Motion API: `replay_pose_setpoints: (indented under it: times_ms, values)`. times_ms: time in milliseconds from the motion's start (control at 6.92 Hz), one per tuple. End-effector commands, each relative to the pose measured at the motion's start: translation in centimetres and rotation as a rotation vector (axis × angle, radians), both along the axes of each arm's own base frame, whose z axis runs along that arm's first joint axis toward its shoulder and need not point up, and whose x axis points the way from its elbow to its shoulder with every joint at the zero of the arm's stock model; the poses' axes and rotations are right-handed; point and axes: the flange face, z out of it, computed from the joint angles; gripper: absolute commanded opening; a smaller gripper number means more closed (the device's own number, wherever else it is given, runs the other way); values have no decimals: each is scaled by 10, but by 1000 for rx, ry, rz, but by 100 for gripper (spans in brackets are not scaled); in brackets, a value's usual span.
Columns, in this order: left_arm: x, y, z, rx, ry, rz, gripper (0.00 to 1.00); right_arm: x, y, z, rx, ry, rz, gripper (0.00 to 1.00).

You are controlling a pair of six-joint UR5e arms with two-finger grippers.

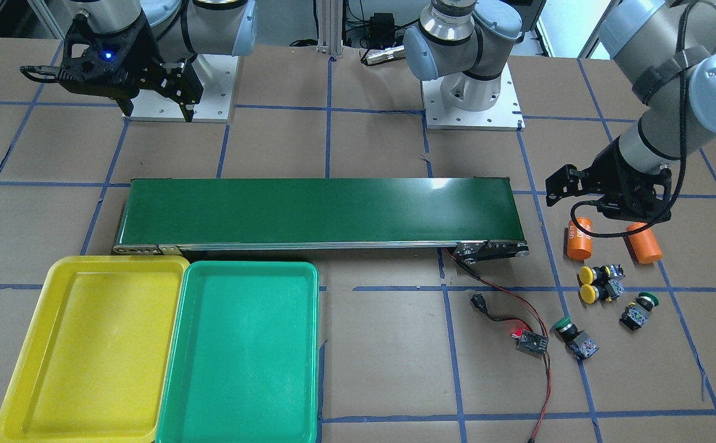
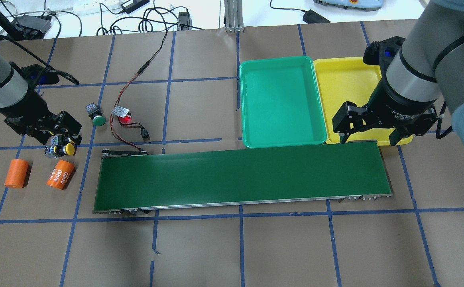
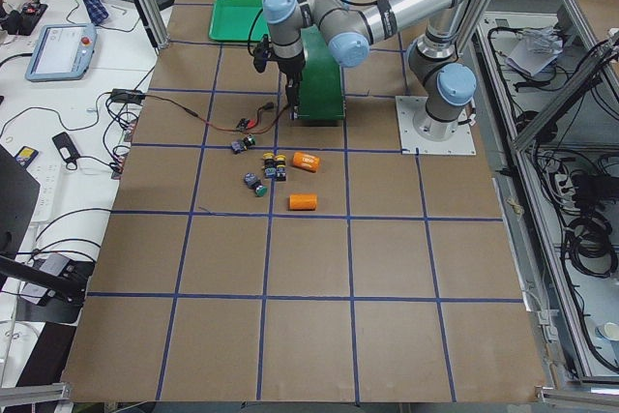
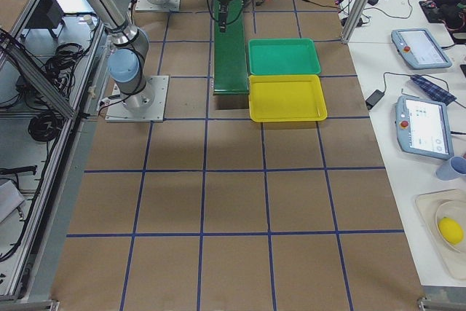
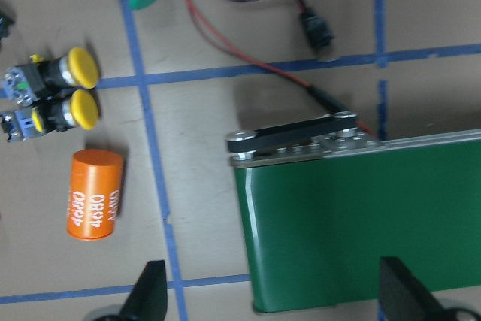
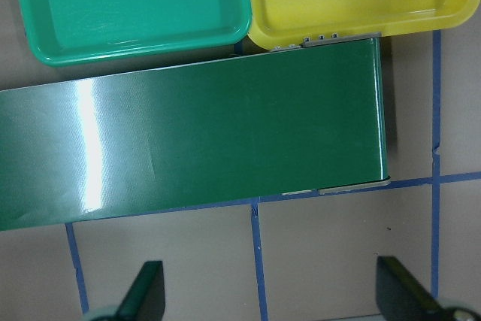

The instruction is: Sort buttons by color to trays

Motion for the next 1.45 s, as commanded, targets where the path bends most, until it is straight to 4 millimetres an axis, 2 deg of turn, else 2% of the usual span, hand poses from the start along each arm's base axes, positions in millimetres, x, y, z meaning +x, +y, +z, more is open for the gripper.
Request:
replay_pose_setpoints:
  times_ms: [0, 145, 434, 723, 867, 1012, 1157, 1301]
  values:
    - [90, 18, -55, -75, -18, -58, 100, 0, 0, -4, 6, 0, -2, 100]
    - [93, 17, -89, -86, -21, -111, 100, 0, 0, -4, 3, 0, -1, 100]
    - [87, 32, -134, -52, 14, -144, 100, 0, 0, -5, 5, 0, -2, 100]
    - [84, 35, -149, -55, 7, -157, 100, 0, 0, -4, 3, 1, -1, 100]
    - [84, 35, -153, -48, 15, -170, 62, 0, 1, -6, 9, 1, 1, 100]
    - [83, 36, -163, -35, 35, -201, 37, 0, 3, -12, 21, 1, 3, 100]
    - [86, 32, -161, -48, 28, -255, 18, 0, 5, -12, 20, 1, 0, 100]
    - [79, 25, -137, -78, -2, -278, 0, 0, 5, -13, 21, 1, -1, 100]
